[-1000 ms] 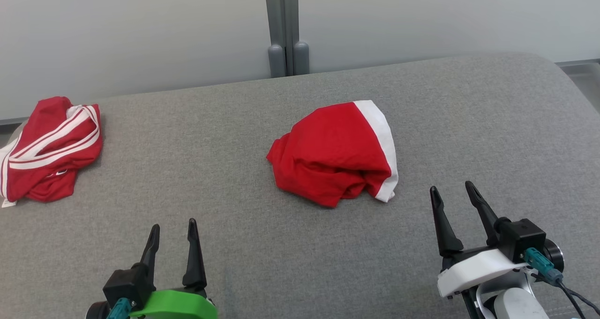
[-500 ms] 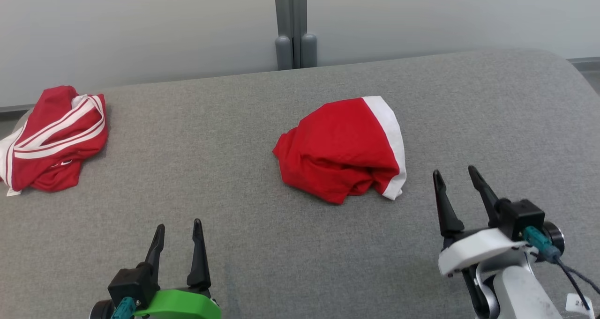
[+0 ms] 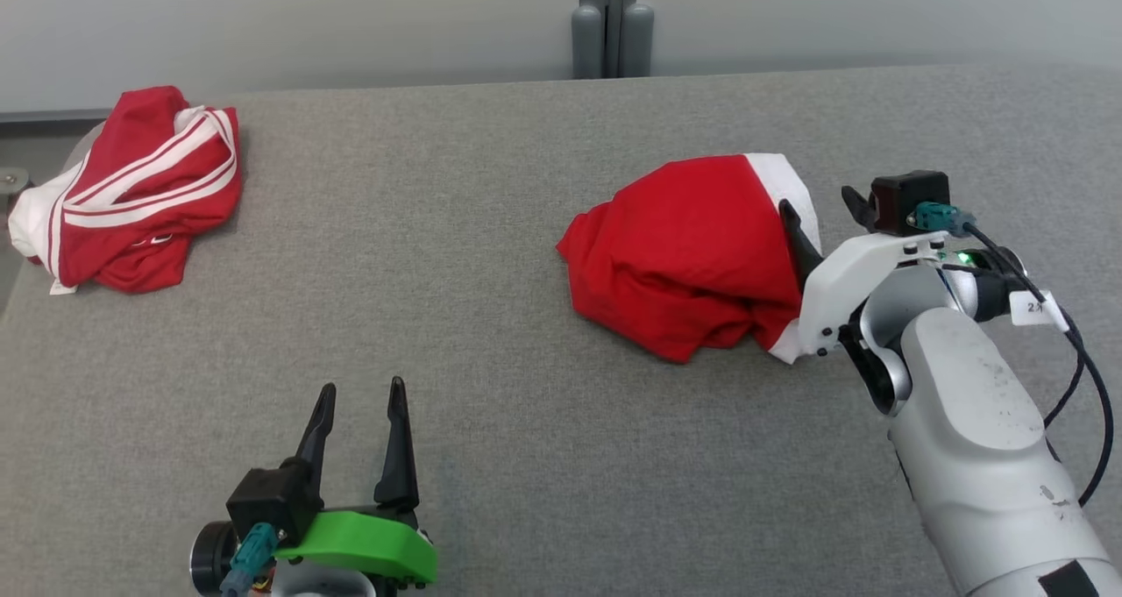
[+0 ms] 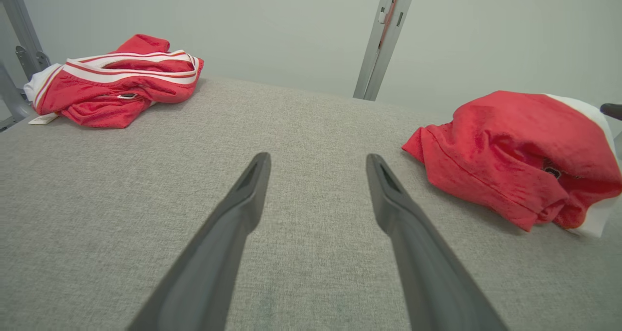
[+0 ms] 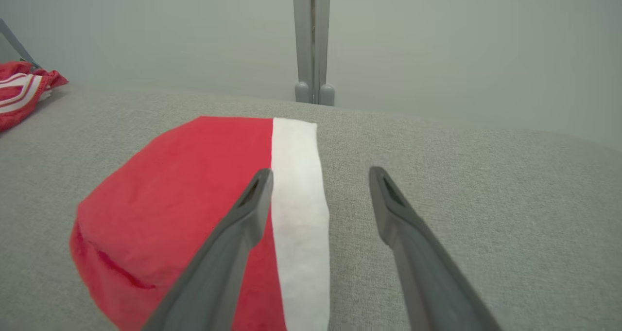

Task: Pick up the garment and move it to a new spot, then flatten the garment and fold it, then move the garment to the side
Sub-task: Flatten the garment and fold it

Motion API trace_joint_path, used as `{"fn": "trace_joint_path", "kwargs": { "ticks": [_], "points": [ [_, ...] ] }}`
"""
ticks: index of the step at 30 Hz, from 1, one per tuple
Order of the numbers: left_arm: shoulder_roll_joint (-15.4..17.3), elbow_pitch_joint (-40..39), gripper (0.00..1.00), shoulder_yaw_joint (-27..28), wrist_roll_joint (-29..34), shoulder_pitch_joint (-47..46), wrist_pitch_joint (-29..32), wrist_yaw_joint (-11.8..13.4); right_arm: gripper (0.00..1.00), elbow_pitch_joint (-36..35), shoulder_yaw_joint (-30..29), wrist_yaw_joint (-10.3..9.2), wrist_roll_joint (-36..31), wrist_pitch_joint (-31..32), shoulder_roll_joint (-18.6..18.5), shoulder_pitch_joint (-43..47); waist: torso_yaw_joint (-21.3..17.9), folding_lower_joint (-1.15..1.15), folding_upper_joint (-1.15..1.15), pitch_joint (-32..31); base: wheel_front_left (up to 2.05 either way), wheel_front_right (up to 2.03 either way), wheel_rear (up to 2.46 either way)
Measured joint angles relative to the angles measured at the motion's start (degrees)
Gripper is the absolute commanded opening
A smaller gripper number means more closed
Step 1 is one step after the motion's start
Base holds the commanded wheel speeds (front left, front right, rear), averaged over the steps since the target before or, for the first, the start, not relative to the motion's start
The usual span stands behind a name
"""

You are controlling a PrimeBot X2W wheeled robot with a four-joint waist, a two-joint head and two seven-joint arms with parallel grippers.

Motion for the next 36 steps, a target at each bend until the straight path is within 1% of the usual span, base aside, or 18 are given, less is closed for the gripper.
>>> {"fn": "trace_joint_path", "kwargs": {
  "ticks": [4, 7, 9, 10, 11, 13, 18, 23, 26, 31, 36],
  "points": [
    [0.0, 0.11, 1.0, -0.36, -0.07, -0.93, 0.0, 0.07, 1.0, 5.2, 1.09, 0.0, 1.51, 3.93, -1.3, -3.24, 1.77, 0.0, 0.0, 1.28, 0.0, 0.0, 0.0],
    [0.0, 0.35, 1.0, -0.44, -0.07, -1.11, 0.0, 0.19, 1.0, 7.91, 3.47, 0.0, 4.98, 6.08, -1.71, -5.0, 3.12, 0.0, 0.0, 2.1, 0.0, 0.0, 0.0],
    [0.0, 0.43, 1.0, -0.43, -0.07, -1.12, -0.01, 0.25, 0.24, 8.62, 5.08, 0.0, 6.79, 6.12, -2.02, -5.59, 3.76, 0.0, 0.0, 2.45, 0.0, 0.0, 0.0],
    [0.0, 0.48, 1.0, -0.37, -0.07, -1.12, 0.0, 0.29, 0.06, 8.82, 5.83, 0.0, 7.44, 6.11, -2.36, -5.94, 4.01, 0.0, 0.0, 2.58, 0.0, 0.0, 0.0],
    [0.0, 0.56, 1.0, -0.35, -0.07, -1.12, 0.0, 0.3, 0.0, 8.86, 6.44, 0.0, 7.95, 5.92, -2.64, -6.19, 4.15, 0.0, 0.0, 2.65, 0.0, 0.0, 0.0],
    [0.0, 0.69, 1.0, -0.22, -0.07, -1.11, 0.0, 0.31, 0.0, 8.75, 7.98, 0.0, 9.22, 4.36, -2.99, -6.7, 4.22, 0.0, 0.0, 2.52, 0.0, 0.0, 0.0],
    [-0.01, 0.73, 1.0, -0.21, 0.14, -1.11, 0.0, 0.3, 0.0, 6.86, 11.96, 0.0, 10.38, -2.0, -3.13, -7.95, 3.79, 0.0, 0.0, 1.63, 0.0, 0.0, 0.0],
    [-0.01, 0.93, 1.0, -0.18, 0.53, -0.92, 0.0, 0.21, 0.0, 2.56, 19.09, 0.0, 12.12, -6.6, -1.72, -8.06, 3.34, 0.0, 0.0, 0.42, 0.0, 0.0, 0.0],
    [0.0, 1.09, 1.0, -0.03, 0.69, -0.55, -0.01, 0.09, 0.0, -0.08, 24.79, 0.0, 13.68, -7.46, -0.73, -6.62, 3.12, 0.0, 0.0, -0.31, 0.0, 0.0, 0.0],
    [-0.01, 1.19, 1.0, -0.08, 0.92, -0.28, 0.0, -0.04, 0.0, -2.6, 34.45, 0.0, 17.17, -7.6, 0.37, -1.35, 3.1, 0.0, 0.0, -1.23, 0.0, 0.0, 0.0],
    [0.0, 1.25, 1.0, -0.37, 0.94, -0.1, -0.01, -0.18, 0.0, -3.04, 41.06, 0.0, 20.57, -7.6, 1.07, 2.85, 3.67, 0.0, 0.0, -1.57, 0.0, 0.0, 0.0]
  ]
}}
